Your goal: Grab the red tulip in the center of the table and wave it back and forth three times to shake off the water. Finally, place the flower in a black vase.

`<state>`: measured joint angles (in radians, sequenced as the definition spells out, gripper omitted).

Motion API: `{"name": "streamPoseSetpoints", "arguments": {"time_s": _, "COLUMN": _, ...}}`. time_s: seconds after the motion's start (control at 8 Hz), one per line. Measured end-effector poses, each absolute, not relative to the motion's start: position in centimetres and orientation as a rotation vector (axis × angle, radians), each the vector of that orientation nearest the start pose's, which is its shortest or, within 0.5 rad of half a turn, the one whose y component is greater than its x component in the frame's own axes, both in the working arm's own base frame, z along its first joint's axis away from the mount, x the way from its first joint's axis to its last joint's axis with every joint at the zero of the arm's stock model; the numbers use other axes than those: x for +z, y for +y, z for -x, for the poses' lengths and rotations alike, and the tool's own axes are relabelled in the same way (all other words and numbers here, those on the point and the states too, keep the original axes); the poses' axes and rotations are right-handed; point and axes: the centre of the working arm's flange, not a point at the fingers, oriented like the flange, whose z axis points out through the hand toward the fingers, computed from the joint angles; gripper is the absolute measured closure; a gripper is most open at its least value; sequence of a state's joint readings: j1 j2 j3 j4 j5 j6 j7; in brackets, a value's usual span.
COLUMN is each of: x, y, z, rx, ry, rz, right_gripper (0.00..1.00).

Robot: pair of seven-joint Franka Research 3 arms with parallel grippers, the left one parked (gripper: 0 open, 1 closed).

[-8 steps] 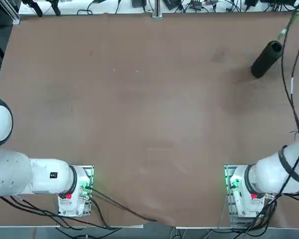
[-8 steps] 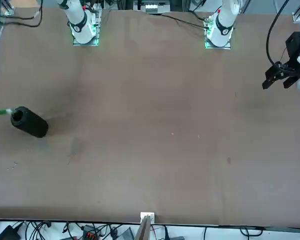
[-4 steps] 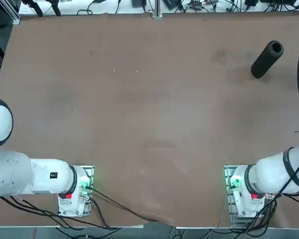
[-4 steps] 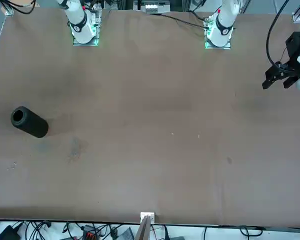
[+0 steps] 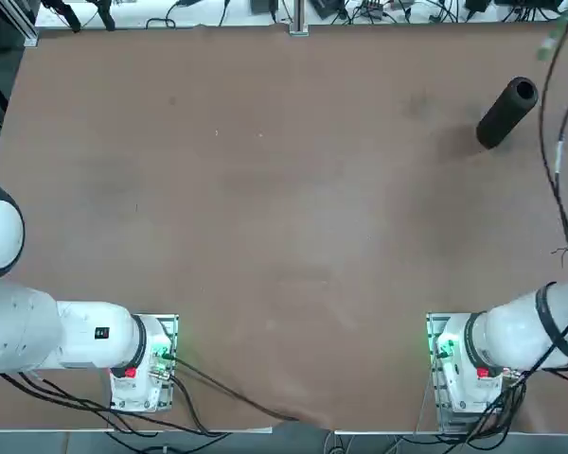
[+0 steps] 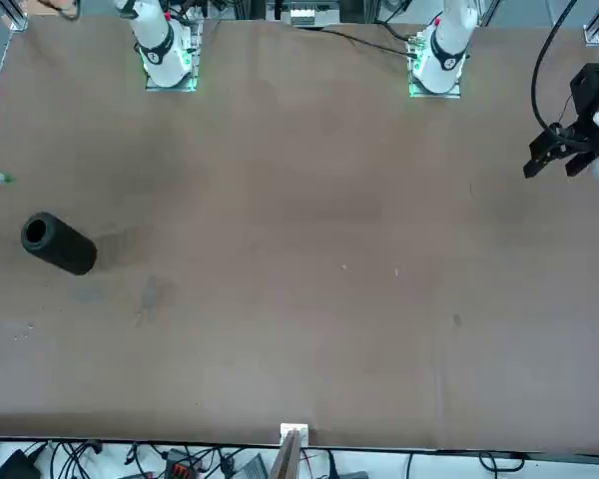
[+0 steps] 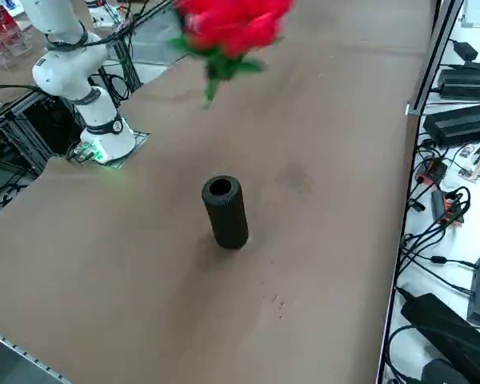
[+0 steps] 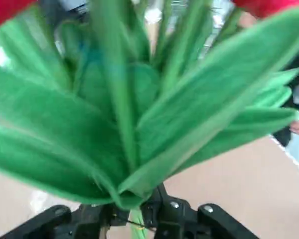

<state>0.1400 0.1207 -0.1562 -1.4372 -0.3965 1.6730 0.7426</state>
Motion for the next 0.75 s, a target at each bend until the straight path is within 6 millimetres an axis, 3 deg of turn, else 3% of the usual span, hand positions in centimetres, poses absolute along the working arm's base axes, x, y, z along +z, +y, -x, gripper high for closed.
{"name": "streamPoseSetpoints", "arguments": {"time_s": 0.12, "x": 63.7, "y": 2.5, "z": -60.0, "rx": -0.454, "ry": 1.122, "rz": 3.242, "right_gripper": 0.86}}
{"name": "streamPoseSetpoints", "arguments": {"time_s": 0.25, "x": 63.7, "y": 7.8, "z": -59.4, "rx": -0.460, "ry": 1.041, "rz": 3.234, "right_gripper": 0.86}}
{"name": "streamPoseSetpoints", "arguments": {"time_s": 0.38, "x": 63.7, "y": 11.2, "z": -58.7, "rx": -0.467, "ry": 1.006, "rz": 3.216, "right_gripper": 0.86}}
{"name": "streamPoseSetpoints", "arguments": {"time_s": 0.5, "x": 63.9, "y": 12.9, "z": -58.2, "rx": -0.471, "ry": 1.004, "rz": 3.203, "right_gripper": 0.86}}
{"name": "streamPoseSetpoints", "arguments": {"time_s": 0.62, "x": 64.2, "y": 12.9, "z": -57.9, "rx": -0.465, "ry": 1.025, "rz": 3.199, "right_gripper": 0.86}}
{"name": "streamPoseSetpoints", "arguments": {"time_s": 0.75, "x": 64.9, "y": 10.9, "z": -57.7, "rx": -0.470, "ry": 1.084, "rz": 3.195, "right_gripper": 0.86}}
